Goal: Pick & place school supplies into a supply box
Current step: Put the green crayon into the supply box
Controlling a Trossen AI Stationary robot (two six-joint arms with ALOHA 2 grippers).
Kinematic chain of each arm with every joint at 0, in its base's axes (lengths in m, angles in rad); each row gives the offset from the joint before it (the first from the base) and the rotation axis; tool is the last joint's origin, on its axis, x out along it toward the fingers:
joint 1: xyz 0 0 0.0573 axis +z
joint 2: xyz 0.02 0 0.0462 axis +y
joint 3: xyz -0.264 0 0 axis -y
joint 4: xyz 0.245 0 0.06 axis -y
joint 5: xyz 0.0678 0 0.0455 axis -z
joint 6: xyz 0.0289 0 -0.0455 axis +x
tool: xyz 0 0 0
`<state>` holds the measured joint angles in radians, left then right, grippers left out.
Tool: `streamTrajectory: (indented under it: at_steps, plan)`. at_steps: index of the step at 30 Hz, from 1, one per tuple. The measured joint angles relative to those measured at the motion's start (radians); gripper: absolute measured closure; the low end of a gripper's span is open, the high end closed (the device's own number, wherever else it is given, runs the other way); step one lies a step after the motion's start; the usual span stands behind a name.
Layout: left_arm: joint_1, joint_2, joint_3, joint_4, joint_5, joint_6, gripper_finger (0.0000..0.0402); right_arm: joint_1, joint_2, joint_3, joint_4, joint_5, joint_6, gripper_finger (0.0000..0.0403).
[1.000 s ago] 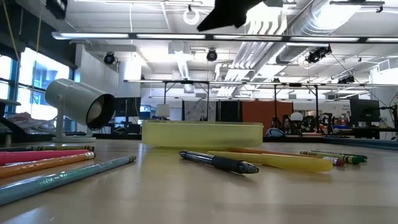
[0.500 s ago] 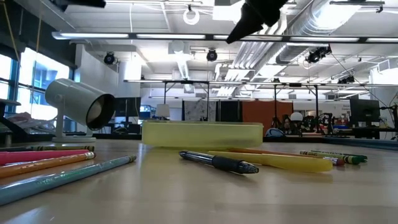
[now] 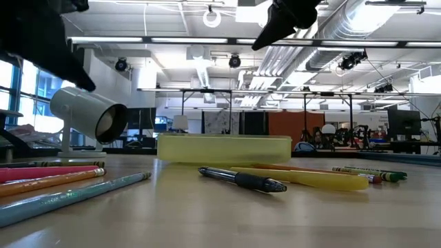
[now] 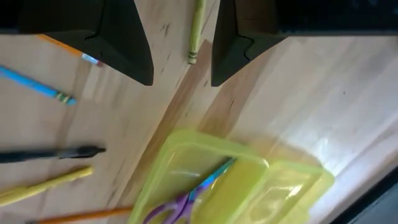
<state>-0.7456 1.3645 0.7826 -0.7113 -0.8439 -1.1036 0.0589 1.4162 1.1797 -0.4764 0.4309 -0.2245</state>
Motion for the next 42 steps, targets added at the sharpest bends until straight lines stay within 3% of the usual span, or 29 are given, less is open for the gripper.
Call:
streamTrajectory:
  at_steps: [5, 10, 14, 20, 34, 38, 42]
  plan:
    - [0.0, 0.085, -0.004, 0.004, 0.014, -0.111, 0.0204, 0.0, 0.0, 0.0, -0.006, 0.0, 0.0, 0.032]
    - [0.043, 0.093, -0.06, 0.012, 0.054, -0.142, 0.0204, 0.0, 0.0, 0.0, -0.006, 0.0, 0.0, 0.032]
    - [0.114, 0.09, -0.119, 0.096, 0.12, -0.097, 0.0204, 0.0, 0.0, 0.0, -0.011, 0.0, 0.0, 0.032]
    - [0.184, 0.09, -0.209, 0.415, 0.218, 0.109, 0.0204, 0.0, 0.0, 0.0, -0.03, 0.0, -0.003, 0.032]
    - [0.249, 0.093, -0.261, 0.438, 0.314, 0.106, 0.0205, 0.0, 0.0, 0.0, -0.133, -0.027, 0.014, 0.032]
    - [0.248, 0.093, -0.261, 0.439, 0.319, 0.105, 0.0236, 0.0, 0.0, 0.0, -0.137, -0.061, 0.015, 0.032]
    - [0.248, 0.092, -0.261, 0.437, 0.337, 0.085, 0.0312, 0.0, 0.0, 0.0, -0.137, -0.072, 0.015, 0.032]
